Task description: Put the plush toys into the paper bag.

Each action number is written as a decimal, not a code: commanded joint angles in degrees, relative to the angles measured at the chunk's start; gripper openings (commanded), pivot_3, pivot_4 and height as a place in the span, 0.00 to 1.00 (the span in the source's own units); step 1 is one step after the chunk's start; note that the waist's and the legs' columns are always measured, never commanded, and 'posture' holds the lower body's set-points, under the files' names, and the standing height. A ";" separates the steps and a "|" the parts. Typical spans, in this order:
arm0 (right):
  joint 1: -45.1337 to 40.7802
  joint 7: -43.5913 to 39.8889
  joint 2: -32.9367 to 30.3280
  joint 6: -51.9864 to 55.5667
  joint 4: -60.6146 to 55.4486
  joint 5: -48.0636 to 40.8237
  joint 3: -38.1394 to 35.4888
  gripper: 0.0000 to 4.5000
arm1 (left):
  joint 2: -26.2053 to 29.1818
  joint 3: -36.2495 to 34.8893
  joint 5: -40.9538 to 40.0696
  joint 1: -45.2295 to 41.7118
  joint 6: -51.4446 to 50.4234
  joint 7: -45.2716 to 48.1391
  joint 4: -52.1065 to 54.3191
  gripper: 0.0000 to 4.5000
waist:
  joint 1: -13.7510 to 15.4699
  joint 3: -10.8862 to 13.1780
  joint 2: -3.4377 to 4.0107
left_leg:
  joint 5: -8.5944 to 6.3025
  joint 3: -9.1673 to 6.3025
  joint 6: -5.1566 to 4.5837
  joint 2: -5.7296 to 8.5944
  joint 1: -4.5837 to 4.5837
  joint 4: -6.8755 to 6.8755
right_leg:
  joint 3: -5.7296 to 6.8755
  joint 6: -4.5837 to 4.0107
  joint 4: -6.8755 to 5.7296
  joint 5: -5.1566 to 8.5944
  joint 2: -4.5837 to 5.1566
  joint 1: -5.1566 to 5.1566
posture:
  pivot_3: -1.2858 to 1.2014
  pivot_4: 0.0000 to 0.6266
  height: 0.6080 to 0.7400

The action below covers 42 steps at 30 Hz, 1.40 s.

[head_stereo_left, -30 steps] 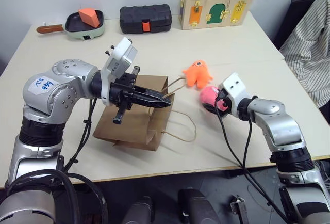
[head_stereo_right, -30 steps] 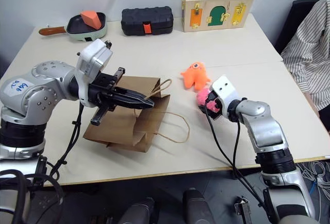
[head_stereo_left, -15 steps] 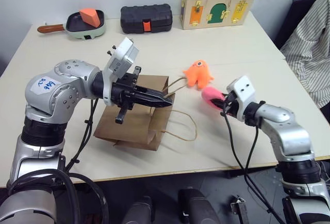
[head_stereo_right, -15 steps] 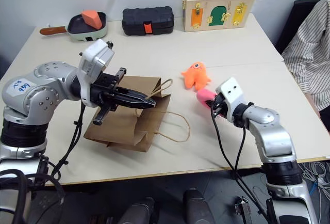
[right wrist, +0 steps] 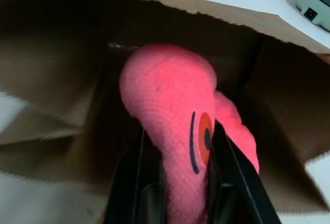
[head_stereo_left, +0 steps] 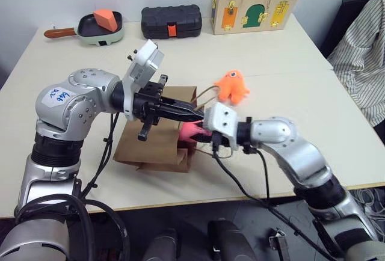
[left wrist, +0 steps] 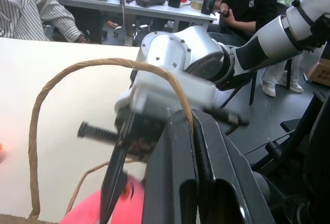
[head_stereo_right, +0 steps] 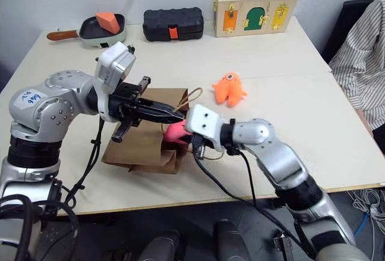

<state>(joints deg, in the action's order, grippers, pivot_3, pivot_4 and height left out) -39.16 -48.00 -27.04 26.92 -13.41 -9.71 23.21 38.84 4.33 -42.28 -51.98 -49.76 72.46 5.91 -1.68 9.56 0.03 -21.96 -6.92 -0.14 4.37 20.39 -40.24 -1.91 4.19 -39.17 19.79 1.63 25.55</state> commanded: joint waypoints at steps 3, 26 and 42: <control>-6.06 -2.32 4.61 -7.18 7.28 3.91 2.85 0.08 | -0.38 -0.60 -0.17 -0.96 0.73 -0.05 1.10 0.00 | -0.16 0.00 0.00 | 0.01 -0.01 0.01 -0.01 0.00 0.04 | 0.02 0.00 0.00 0.00 -0.01 0.03 | 0.52 0.24 1.00; -11.89 -9.28 19.83 -18.45 34.52 13.42 10.17 0.08 | 0.13 -1.41 -1.32 -0.30 -0.81 -1.37 2.93 0.00 | -2.22 0.00 0.01 | 0.02 -0.06 0.03 -0.02 -0.02 -0.12 | 0.14 0.00 -0.16 0.00 0.00 0.04 | 0.52 0.24 1.00; -3.01 -11.71 11.40 -2.27 9.93 2.06 -3.75 1.00 | 2.95 -3.74 -2.88 2.65 -2.74 -1.64 5.05 0.00 | -2.76 0.00 0.01 | 0.01 -0.10 0.04 -0.02 0.00 -0.10 | 0.14 0.00 -0.31 0.00 0.02 0.04 | 0.52 0.24 1.00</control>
<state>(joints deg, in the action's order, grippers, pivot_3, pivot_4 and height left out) -42.39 -58.90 -15.15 22.46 1.89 -4.24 22.24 41.06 2.43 -43.64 -49.49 -52.18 70.77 8.83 -4.43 9.55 0.04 -21.94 -7.02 -0.10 4.35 20.39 -40.25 -1.77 4.19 -39.48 19.79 1.66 25.59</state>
